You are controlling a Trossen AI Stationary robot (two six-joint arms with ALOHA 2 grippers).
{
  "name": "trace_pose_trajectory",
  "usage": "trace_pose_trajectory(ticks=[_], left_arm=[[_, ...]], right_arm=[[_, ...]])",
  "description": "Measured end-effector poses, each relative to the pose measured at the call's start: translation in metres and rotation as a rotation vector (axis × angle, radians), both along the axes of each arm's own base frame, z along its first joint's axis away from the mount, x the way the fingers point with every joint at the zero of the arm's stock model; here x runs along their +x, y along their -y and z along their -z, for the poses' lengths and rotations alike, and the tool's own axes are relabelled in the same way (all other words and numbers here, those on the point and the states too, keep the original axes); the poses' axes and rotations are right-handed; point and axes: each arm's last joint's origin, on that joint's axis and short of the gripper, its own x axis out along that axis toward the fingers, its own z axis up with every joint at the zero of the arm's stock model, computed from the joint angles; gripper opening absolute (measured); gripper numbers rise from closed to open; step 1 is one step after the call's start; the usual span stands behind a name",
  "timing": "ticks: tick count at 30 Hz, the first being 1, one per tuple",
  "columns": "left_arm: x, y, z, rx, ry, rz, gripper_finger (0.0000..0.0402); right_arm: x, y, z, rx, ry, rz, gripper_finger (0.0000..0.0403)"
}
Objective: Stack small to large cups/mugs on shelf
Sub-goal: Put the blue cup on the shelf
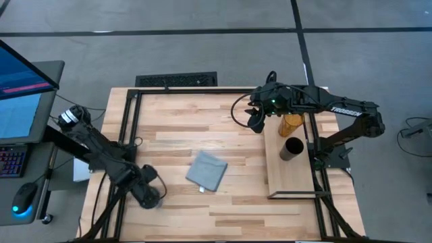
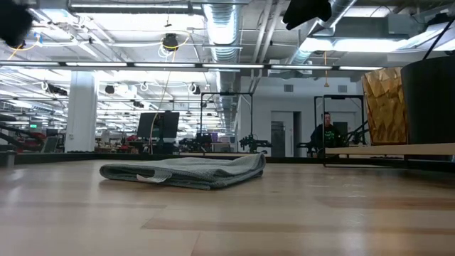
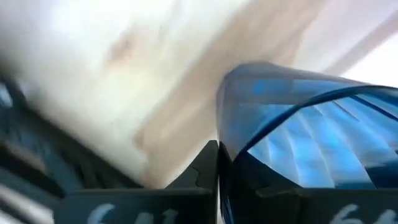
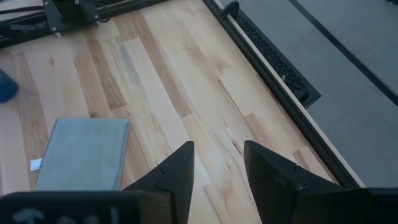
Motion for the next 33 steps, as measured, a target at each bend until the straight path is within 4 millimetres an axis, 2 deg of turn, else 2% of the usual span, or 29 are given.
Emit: trace_pose_trajectory(ticks=[12, 17, 25, 33], left_arm=[[0.036, -0.060, -0.058, 0.078, 0.336, 0.023, 0.0001], [0.061, -0.092, -0.072, 0.085, 0.420, 0.082, 0.0000], [0.120, -0.149, -0.077, 0.204, 0.444, 0.236, 0.0000], [0.190, -0.195, -0.065, 0.283, 0.387, 0.375, 0.0000]], right_arm=[[0.000, 0.000, 0.000, 0.012, 0.000, 0.012, 0.0157], [0.000, 0.000, 0.000, 0.014, 0.001, 0.014, 0.0157], [0.000, -0.001, 0.000, 0.031, 0.005, 0.009, 0.0155], [-0.004, -0.001, 0.004, 0.073, -0.040, 0.039, 0.0155]])
